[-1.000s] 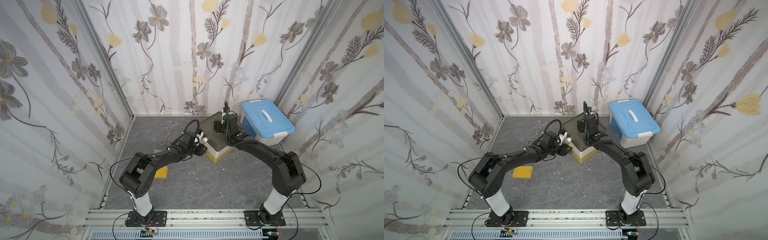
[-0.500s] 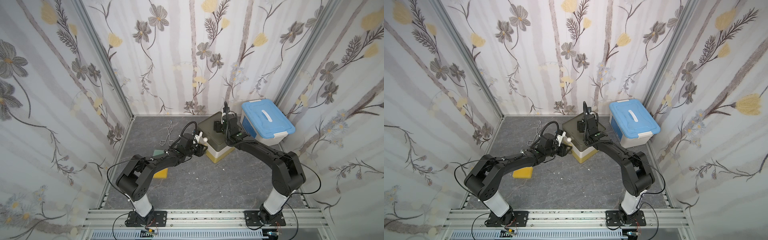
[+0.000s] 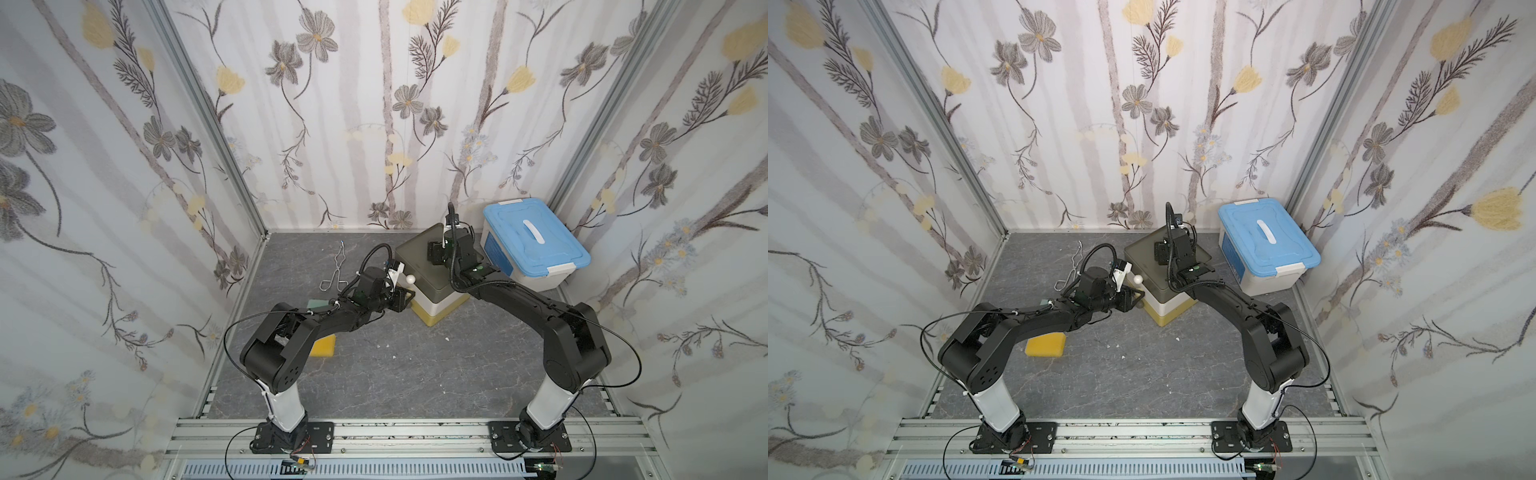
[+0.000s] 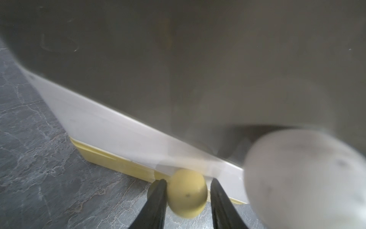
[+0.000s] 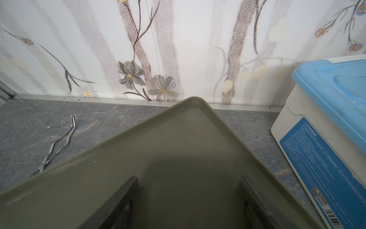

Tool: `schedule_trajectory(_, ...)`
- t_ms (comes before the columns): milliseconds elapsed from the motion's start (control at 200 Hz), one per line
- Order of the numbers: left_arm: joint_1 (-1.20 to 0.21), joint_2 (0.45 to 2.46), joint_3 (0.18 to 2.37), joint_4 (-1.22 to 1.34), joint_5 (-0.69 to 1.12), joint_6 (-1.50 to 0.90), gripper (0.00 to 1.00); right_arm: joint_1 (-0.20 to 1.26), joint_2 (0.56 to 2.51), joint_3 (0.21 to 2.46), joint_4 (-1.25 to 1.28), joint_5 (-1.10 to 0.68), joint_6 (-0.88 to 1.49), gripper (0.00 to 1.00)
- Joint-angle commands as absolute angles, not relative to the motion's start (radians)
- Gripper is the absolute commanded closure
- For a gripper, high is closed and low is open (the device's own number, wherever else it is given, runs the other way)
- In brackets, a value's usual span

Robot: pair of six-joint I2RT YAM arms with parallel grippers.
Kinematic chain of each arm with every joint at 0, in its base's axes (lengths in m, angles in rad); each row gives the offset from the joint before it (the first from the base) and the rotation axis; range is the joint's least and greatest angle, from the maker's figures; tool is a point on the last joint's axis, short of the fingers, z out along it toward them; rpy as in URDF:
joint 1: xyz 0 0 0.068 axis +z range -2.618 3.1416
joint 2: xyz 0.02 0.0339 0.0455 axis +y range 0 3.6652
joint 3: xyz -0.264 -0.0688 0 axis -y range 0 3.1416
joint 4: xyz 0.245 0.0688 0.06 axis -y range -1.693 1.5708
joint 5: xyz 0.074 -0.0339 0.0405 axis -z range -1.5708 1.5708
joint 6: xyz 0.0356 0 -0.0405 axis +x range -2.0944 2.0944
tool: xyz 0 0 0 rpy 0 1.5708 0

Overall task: Take the sponge out of the drawer
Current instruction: Open the drawer in the storage box.

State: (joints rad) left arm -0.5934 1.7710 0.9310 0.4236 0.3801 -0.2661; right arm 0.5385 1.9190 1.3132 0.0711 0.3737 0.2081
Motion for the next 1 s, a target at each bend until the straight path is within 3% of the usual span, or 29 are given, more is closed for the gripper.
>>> schedule_trajectory(0, -0.591, 1.769, 0.932, 0.485, 0.407, -0.269, 0.63, 0.541, 1.948, 1.301, -0.209, 0.282, 0.262, 0.21)
schedule_trajectory(440, -0.591, 1.675, 0.882, 0.389, 0.350, -0.243, 0.82, 0.544, 1.992, 1.324, -0.230, 0.318, 0.288, 0.21)
schedule_trajectory(994, -0.615, 1.346, 0.637, 0.257, 0.208, -0.296, 0.83, 0.556, 2.002, 1.324, -0.231, 0.340, 0.298, 0.21)
